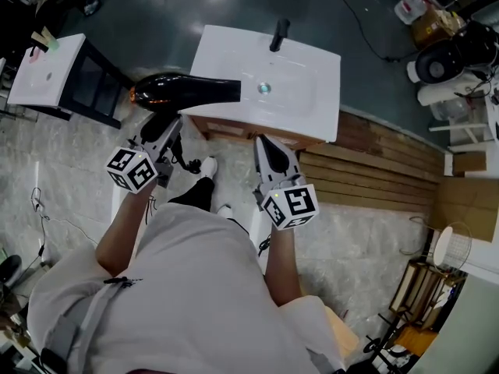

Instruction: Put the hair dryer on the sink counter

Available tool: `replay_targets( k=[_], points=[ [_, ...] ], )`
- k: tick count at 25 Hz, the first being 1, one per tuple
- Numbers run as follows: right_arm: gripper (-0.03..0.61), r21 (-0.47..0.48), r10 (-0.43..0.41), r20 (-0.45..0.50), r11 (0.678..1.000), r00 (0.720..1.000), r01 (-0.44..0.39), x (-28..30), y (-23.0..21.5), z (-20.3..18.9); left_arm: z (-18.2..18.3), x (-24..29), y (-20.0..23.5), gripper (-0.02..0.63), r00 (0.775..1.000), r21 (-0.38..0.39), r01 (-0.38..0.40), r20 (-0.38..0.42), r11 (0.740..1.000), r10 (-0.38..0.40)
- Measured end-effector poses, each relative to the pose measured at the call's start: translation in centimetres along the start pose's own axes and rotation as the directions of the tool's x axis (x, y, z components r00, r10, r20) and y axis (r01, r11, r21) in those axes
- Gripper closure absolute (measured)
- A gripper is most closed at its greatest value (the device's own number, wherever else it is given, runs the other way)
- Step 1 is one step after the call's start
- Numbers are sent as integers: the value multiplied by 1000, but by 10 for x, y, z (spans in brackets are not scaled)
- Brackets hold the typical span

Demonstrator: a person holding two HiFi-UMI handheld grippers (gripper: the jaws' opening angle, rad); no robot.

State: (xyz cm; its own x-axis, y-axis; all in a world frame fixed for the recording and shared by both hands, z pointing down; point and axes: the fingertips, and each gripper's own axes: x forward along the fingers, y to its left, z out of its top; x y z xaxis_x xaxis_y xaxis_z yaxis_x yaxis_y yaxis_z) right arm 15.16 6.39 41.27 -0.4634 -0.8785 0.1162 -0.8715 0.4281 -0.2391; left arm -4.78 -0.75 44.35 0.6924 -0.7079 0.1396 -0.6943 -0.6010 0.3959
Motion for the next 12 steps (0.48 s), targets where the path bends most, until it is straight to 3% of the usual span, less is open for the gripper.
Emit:
replay_targets(
  k=[12],
  points=[
    [571, -9, -29, -17, 1000, 999, 29, 67, -33, 15, 30, 66, 42, 436, 999, 8, 37, -29, 999, -37]
  ],
)
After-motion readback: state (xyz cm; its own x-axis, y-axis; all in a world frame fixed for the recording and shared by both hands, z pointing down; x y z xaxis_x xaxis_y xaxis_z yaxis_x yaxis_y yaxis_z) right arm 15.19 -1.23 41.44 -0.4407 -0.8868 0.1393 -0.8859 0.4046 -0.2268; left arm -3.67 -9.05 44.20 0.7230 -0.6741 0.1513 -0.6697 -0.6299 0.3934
